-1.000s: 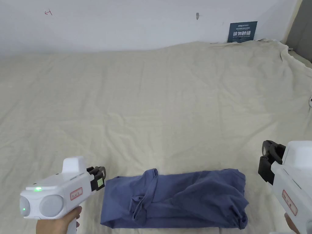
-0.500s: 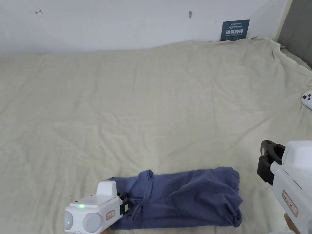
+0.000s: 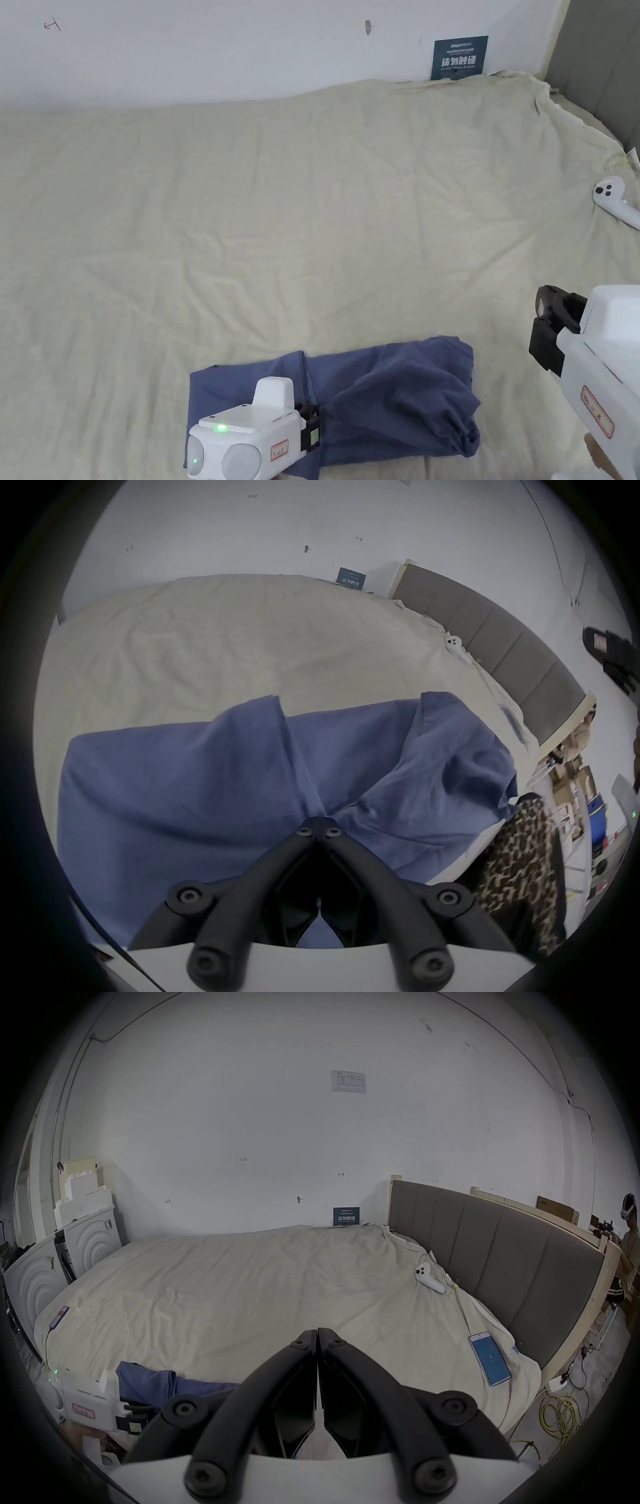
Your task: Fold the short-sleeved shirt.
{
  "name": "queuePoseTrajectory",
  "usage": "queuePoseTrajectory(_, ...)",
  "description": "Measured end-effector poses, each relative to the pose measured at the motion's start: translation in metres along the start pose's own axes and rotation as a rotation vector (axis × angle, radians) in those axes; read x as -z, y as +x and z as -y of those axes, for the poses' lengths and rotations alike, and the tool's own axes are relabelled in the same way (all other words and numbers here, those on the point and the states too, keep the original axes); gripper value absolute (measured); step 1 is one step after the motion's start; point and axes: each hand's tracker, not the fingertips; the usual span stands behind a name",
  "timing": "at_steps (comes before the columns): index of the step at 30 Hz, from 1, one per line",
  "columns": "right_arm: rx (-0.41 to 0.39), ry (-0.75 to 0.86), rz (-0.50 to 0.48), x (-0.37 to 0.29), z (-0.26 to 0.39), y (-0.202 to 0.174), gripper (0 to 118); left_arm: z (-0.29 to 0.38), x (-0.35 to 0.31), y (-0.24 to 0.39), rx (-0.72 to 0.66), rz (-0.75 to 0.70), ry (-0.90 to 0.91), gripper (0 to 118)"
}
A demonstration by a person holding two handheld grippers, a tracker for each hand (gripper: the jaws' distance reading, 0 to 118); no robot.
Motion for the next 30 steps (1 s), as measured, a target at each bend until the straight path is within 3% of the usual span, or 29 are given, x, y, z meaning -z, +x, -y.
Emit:
queuePoseTrajectory(8,-0.004,0.006,-0.006,0.000,-0.004,-0.003,0,-0.030,-0.056,-0.017,-0.072,0.085,0.085,0)
queuePoseTrajectory(12,-0.012,0.013,-0.019,0.003,-0.008,-0.009,0,-0.052,-0.099,-0.055,-0.146,0.134,0.117,0)
queuePoseTrajectory(19,-0.023,0.011,-0.041,0.010,-0.011,-0.018,0,-0.064,-0.135,-0.131,-0.241,0.095,0.087,2)
queuePoseTrajectory(21,-0.029,0.005,-0.044,0.012,-0.010,-0.021,0,-0.061,-0.135,-0.149,-0.276,0.107,0.042,13)
queuePoseTrajectory(22,-0.030,0.003,-0.044,0.013,-0.010,-0.021,0,-0.059,-0.134,-0.156,-0.296,0.102,0.026,30)
queuePoseTrajectory(25,-0.031,-0.008,-0.052,0.015,-0.009,-0.023,0,-0.050,-0.123,-0.175,-0.351,0.060,-0.016,98)
queuePoseTrajectory(26,-0.030,-0.011,-0.053,0.015,-0.008,-0.023,0,-0.047,-0.117,-0.179,-0.351,0.052,-0.026,105)
queuePoseTrajectory(30,-0.032,-0.022,-0.046,0.015,-0.008,-0.026,0,-0.036,-0.098,-0.194,-0.376,0.065,-0.047,105)
